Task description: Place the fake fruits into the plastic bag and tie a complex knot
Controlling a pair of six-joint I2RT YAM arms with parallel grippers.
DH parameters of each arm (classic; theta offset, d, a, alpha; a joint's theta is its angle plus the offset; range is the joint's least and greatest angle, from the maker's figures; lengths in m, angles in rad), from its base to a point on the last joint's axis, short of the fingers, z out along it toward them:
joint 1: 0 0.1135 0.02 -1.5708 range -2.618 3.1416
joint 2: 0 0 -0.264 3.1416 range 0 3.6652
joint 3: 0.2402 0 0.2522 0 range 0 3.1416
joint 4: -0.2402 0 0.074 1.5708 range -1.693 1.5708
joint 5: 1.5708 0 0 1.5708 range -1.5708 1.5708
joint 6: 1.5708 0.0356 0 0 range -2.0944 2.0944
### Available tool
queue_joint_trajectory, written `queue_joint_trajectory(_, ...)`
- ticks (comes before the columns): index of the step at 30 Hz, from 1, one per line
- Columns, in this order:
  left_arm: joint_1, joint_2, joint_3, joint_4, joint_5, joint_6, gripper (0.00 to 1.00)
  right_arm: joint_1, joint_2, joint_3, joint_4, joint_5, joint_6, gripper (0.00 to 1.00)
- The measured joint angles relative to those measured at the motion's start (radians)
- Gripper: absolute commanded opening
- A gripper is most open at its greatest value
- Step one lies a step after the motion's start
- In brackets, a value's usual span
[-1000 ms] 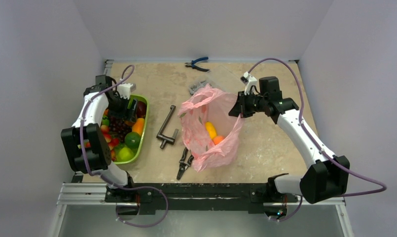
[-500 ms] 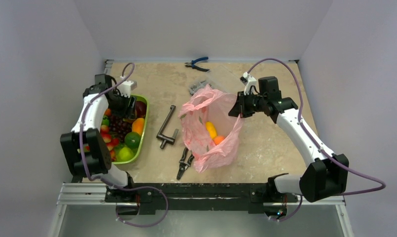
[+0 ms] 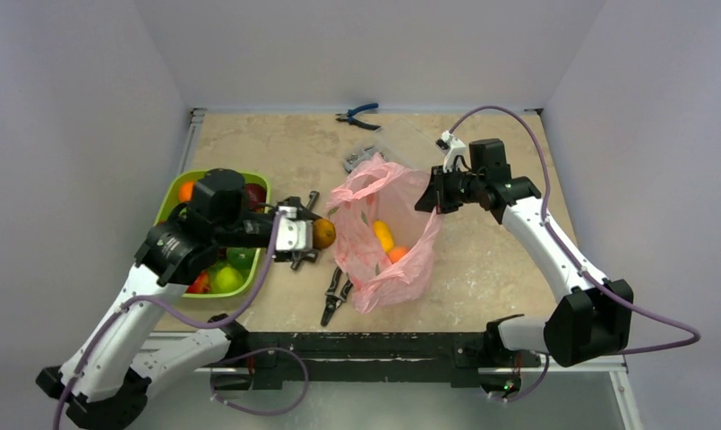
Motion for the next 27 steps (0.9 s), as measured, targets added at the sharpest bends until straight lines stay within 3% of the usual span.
queue_joint_trajectory(3,-0.194,0.071,0.0,0.05,-0.056,0.051,0.34,0.0,0.0,0.0,0.0,0.0,0.0,0.0)
queue_joint_trajectory(6,-0.31,0.195,0.002,0.13,-0.132,0.103,0.33,0.0,0.0,0.0,0.0,0.0,0.001,0.0)
queue_joint_trajectory(13,-0.381,0.549,0.002,0.407,-0.311,0.195,0.36,0.0,0.0,0.0,0.001,-0.001,0.004,0.0)
queue_joint_trajectory(15,-0.381,0.62,-0.005,0.491,-0.364,0.234,0.43,0.0,0.0,0.0,0.0,-0.001,0.004,0.0)
queue_joint_trajectory(20,-0.362,0.724,-0.06,0.634,-0.424,0.32,0.72,0.0,0.0,0.0,0.0,-0.001,0.004,0.0)
queue_joint_trajectory(25,-0.332,0.741,-0.06,0.634,-0.411,0.317,0.99,0.0,0.0,0.0,0.0,-0.001,0.003,0.0)
queue_joint_trajectory(27,-0.325,0.732,-0.019,0.581,-0.393,0.28,1.0,0.0,0.002,0.0,0.0,-0.002,0.004,0.0)
